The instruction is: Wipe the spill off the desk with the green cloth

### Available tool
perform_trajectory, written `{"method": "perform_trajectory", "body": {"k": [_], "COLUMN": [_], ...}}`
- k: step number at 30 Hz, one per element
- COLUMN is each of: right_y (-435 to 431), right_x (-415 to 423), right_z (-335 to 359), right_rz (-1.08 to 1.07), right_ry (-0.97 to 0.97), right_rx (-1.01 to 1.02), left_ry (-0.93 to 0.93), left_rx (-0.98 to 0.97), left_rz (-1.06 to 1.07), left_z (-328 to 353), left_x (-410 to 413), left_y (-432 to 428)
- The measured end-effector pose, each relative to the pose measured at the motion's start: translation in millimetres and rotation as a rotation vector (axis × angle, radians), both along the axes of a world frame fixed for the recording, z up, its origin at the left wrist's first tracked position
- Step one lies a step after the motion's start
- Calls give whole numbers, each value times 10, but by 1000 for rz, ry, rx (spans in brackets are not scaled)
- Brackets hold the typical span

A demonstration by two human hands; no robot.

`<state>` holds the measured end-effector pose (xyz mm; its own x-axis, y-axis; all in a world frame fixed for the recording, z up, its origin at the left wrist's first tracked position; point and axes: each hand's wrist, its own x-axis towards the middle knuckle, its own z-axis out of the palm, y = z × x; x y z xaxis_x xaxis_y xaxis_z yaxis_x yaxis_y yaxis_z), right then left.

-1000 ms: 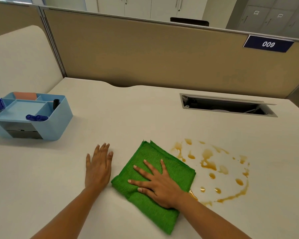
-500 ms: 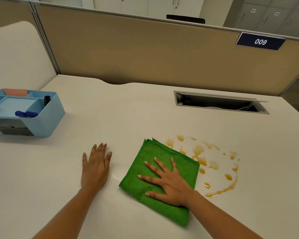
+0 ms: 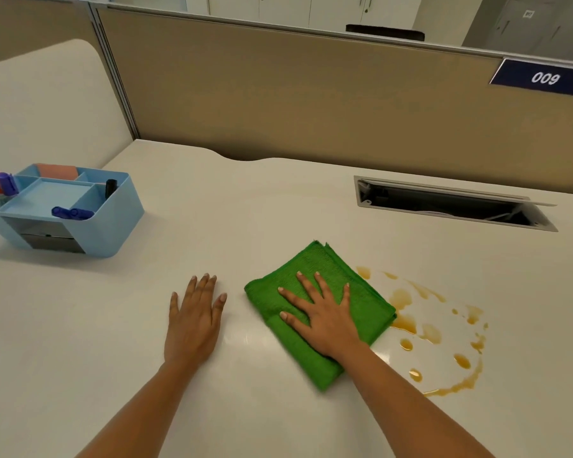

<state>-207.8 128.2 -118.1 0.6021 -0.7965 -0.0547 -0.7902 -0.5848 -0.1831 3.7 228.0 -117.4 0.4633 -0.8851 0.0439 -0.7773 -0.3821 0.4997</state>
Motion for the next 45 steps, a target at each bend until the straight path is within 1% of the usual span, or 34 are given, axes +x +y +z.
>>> {"method": "perform_trajectory", "body": {"k": [7, 16, 20, 27, 37, 45], "right_y": [-327, -642, -621, -445, 107, 466], "right_x": [-30, -433, -564, -540, -420, -579], "right_z": [-18, 3, -3, -12, -68, -48], "right_rz": [-136, -338, -368, -326, -120, 22], "right_ry": [12, 35, 31, 33, 0, 20], "right_rx": [-22, -8, -1, -2, -5, -13], "left_ry": [-11, -33, -42, -58, -85, -99], "left_rx": [-2, 5, 12, 22, 18, 46], "left_rz": [20, 33, 33, 33, 40, 130], "left_z": [-44, -75, -82, -61, -38, 4], "left_x": [48, 75, 46, 29, 5, -118], "left_y": [28, -19, -19, -40, -10, 88]}}
